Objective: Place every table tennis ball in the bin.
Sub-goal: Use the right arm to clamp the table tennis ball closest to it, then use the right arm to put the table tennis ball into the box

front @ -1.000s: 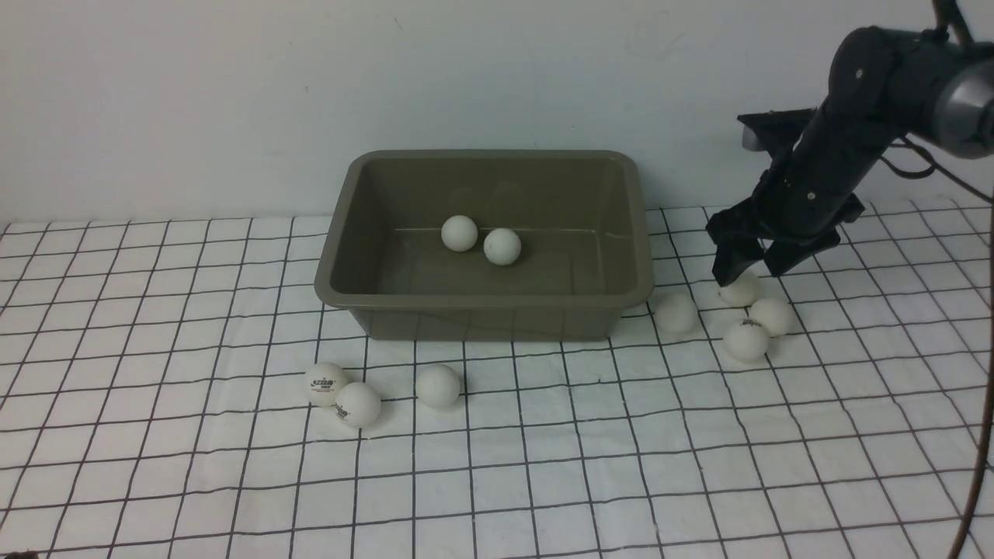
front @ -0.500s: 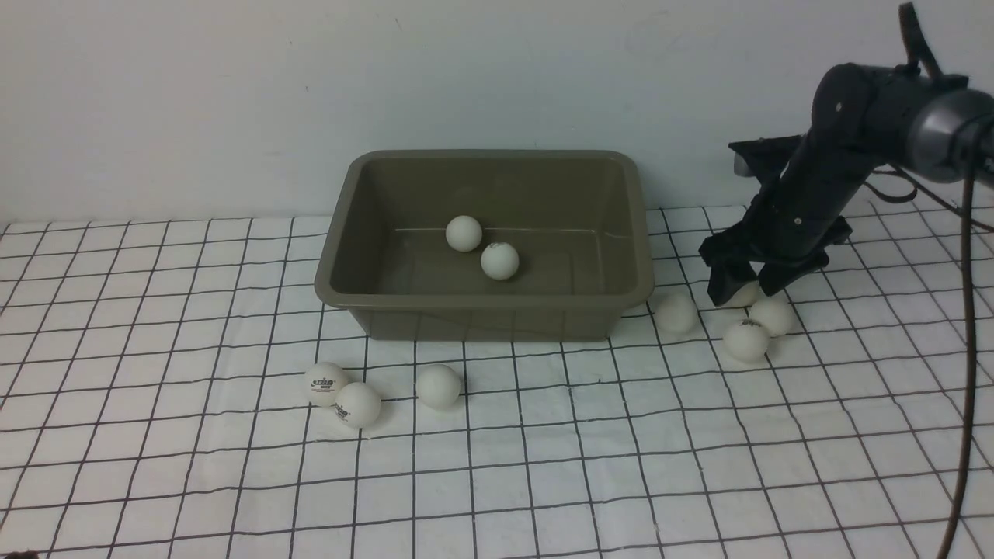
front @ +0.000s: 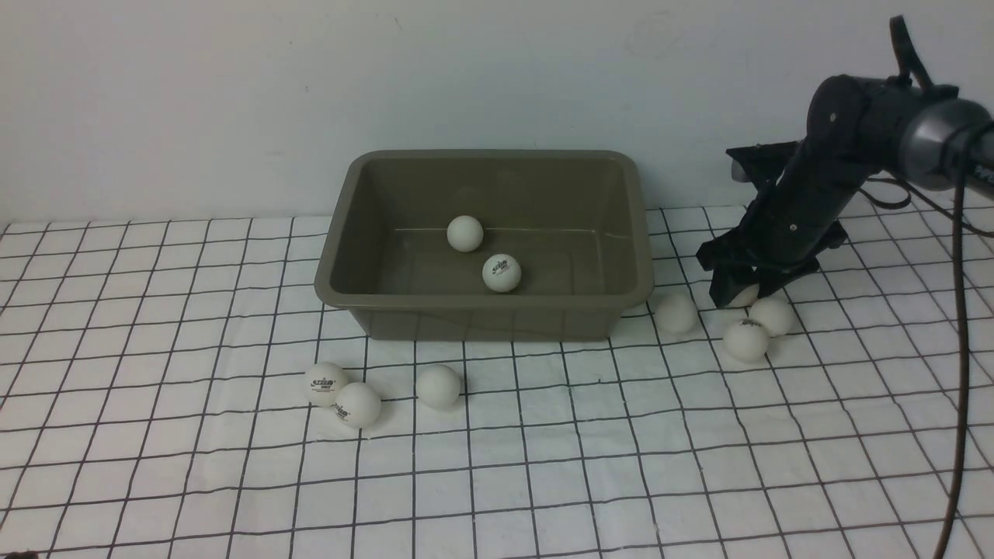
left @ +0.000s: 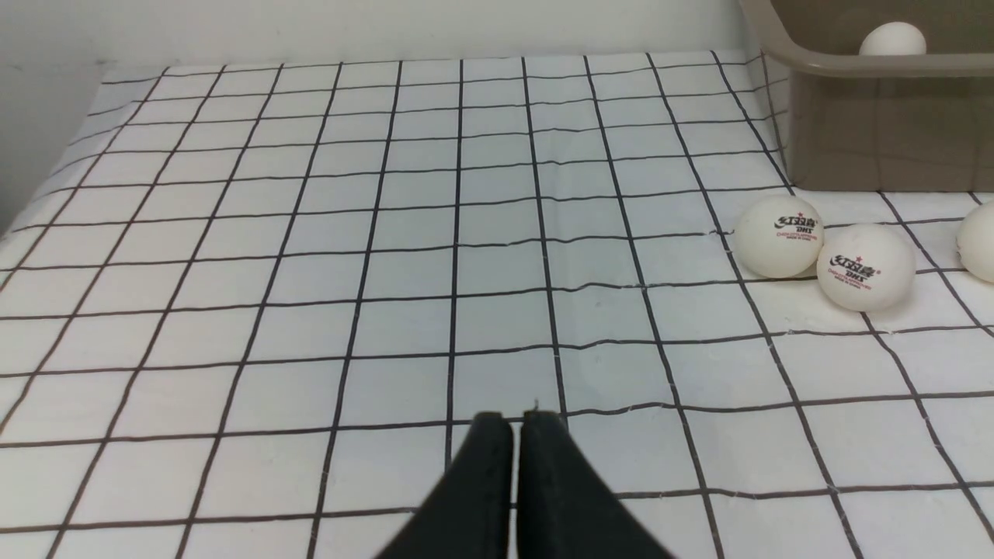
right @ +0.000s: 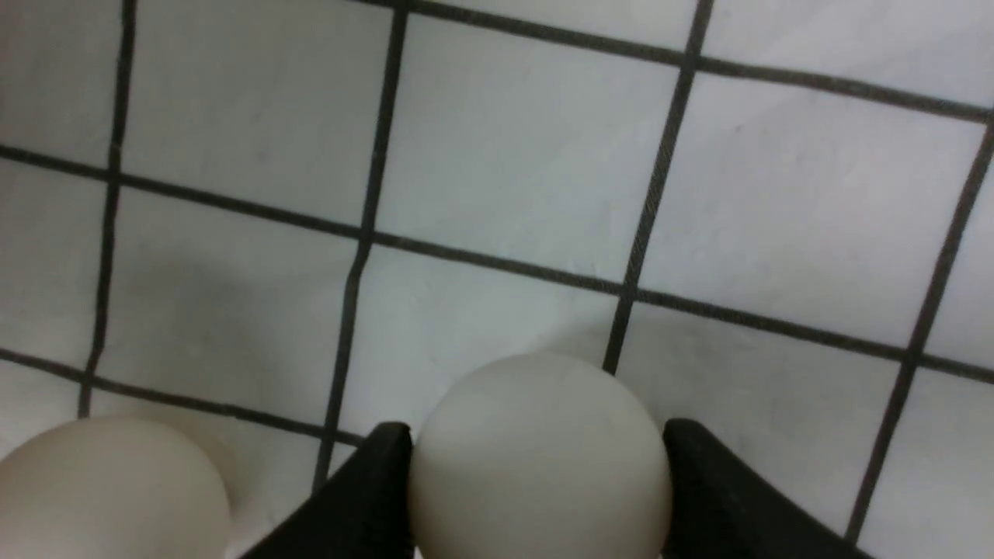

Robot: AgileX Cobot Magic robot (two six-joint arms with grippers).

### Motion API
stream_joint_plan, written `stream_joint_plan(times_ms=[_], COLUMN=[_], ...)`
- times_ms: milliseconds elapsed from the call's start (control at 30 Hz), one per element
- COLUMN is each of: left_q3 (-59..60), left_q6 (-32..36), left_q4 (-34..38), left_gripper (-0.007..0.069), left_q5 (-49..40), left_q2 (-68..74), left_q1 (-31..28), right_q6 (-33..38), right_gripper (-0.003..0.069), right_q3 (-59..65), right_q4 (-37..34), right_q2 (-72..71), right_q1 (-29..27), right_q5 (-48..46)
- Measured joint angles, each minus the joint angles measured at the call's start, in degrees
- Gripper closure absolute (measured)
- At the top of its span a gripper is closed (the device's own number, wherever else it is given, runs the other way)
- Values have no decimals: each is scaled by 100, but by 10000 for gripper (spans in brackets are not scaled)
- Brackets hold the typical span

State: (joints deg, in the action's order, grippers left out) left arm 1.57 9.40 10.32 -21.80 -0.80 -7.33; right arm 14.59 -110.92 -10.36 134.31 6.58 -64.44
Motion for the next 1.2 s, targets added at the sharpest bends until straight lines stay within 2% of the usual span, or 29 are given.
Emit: stream_joint_plan(times_ms=[133, 233, 433, 633, 833, 1067, 1200], left_q3=[0, 0, 0, 0, 0, 0, 0], left_q6=[0, 0, 0, 0, 0, 0, 0], left_q4=[0, 0, 0, 0, 0, 0, 0], left_gripper=[629, 629, 629, 629, 629, 629, 629], left_q5=[0, 0, 0, 0, 0, 0, 0], left_q2=[0, 0, 0, 0, 0, 0, 0], left_q1=[0, 0, 0, 0, 0, 0, 0], right_q6=[0, 0, -5, 389, 460, 718, 756], right_gripper=[293, 293, 293, 293, 293, 291, 241], right_q3=[-179, -942, -2113, -2366, -2366, -2354, -2354], right_q4=[17, -61, -849, -1477, -1188, -1072, -1072], right_q2=[10, 16, -14, -201, 110, 488, 508], right_q1=[0, 0, 59, 673, 1378, 1424, 1424], right_q5=[-253, -608, -629, -653, -732, -737, -737])
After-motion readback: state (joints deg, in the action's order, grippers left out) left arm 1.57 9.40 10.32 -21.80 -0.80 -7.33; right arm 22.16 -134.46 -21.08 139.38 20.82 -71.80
